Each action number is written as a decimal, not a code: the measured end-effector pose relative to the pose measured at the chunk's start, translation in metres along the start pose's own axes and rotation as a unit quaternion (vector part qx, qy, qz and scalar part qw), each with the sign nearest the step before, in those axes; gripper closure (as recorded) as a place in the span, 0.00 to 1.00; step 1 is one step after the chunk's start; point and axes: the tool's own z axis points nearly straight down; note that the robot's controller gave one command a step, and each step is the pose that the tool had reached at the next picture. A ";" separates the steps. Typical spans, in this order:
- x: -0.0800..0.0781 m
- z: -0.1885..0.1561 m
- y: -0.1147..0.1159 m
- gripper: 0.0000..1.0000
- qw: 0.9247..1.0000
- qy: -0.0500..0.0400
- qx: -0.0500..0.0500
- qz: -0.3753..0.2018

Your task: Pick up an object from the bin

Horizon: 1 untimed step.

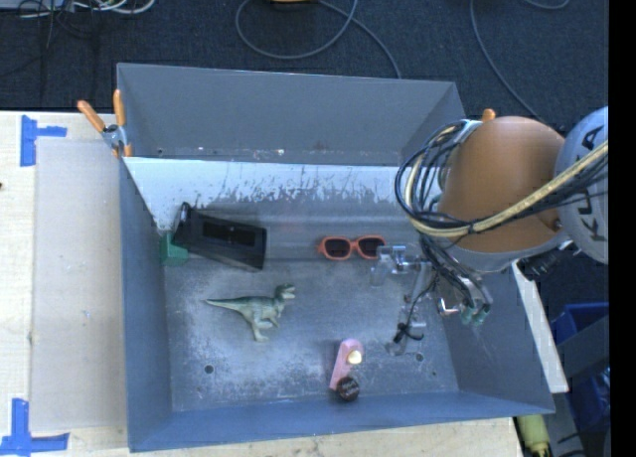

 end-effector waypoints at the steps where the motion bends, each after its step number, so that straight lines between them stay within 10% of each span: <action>1: -0.001 -0.004 0.000 0.00 1.000 -0.004 0.000 0.000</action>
Offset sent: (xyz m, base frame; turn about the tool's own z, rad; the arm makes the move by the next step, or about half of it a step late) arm -0.0326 0.0298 -0.1388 -0.2501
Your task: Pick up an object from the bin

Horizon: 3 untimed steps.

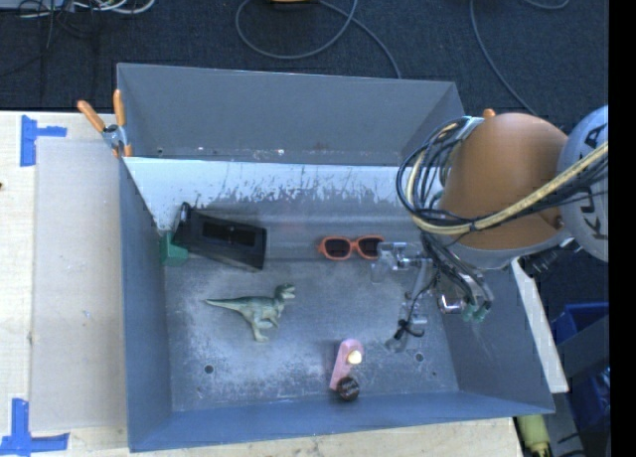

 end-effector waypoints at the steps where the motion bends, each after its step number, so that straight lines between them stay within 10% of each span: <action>1: 0.013 0.056 0.011 0.00 0.999 0.000 0.000 -0.049; 2: 0.009 0.066 0.037 0.00 0.967 0.001 0.000 -0.254; 3: 0.017 0.096 0.038 0.00 0.973 0.001 -0.001 -0.231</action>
Offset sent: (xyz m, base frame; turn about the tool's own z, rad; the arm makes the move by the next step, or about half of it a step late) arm -0.0062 0.0458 -0.0613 -0.5740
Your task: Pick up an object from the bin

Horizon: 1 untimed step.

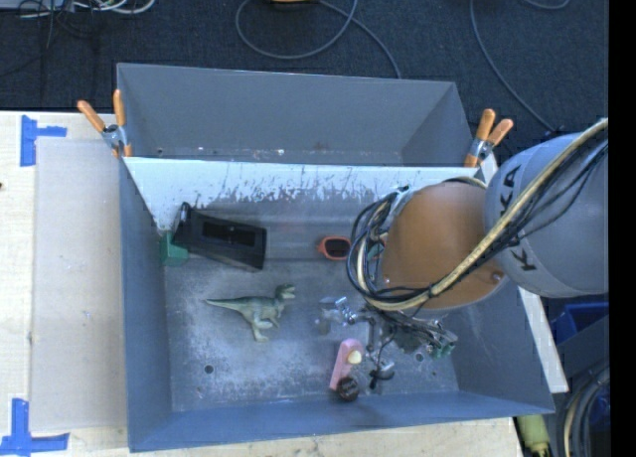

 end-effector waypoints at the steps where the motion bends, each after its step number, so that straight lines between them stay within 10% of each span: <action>1: 0.001 0.023 0.003 0.00 0.996 0.001 0.000 -0.088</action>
Offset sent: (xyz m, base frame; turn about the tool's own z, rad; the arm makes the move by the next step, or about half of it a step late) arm -0.0084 0.0126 -0.0476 -0.6490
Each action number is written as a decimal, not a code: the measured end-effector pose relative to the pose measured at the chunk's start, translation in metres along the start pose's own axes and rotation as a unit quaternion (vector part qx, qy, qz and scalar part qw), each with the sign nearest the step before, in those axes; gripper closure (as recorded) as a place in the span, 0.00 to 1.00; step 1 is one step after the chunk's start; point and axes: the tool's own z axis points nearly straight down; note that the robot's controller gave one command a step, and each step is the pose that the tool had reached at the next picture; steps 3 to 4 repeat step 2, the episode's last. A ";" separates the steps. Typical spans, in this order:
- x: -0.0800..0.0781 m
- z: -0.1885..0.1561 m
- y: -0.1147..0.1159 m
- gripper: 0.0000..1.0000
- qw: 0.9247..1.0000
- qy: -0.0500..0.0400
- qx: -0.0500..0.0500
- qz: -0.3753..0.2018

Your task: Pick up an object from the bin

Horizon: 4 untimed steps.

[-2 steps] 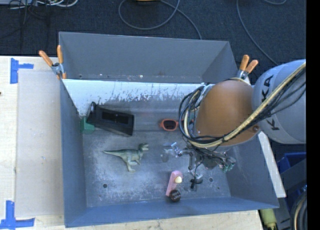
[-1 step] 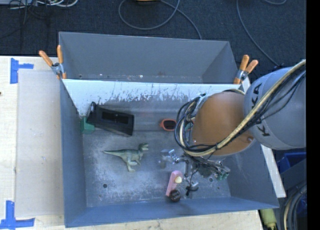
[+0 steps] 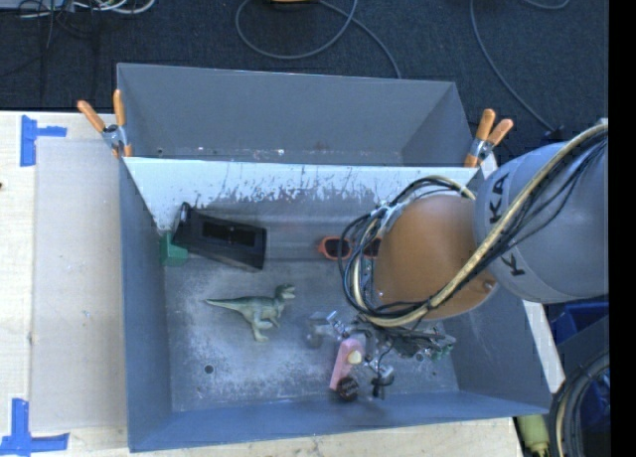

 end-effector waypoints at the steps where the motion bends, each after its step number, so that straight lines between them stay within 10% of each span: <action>1: -0.003 0.023 0.011 1.00 0.972 -0.002 0.002 -0.233; 4: -0.003 0.023 0.011 1.00 0.972 -0.002 0.002 -0.233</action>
Offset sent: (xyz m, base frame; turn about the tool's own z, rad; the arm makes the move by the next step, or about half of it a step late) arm 0.0000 0.0000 0.0000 0.0000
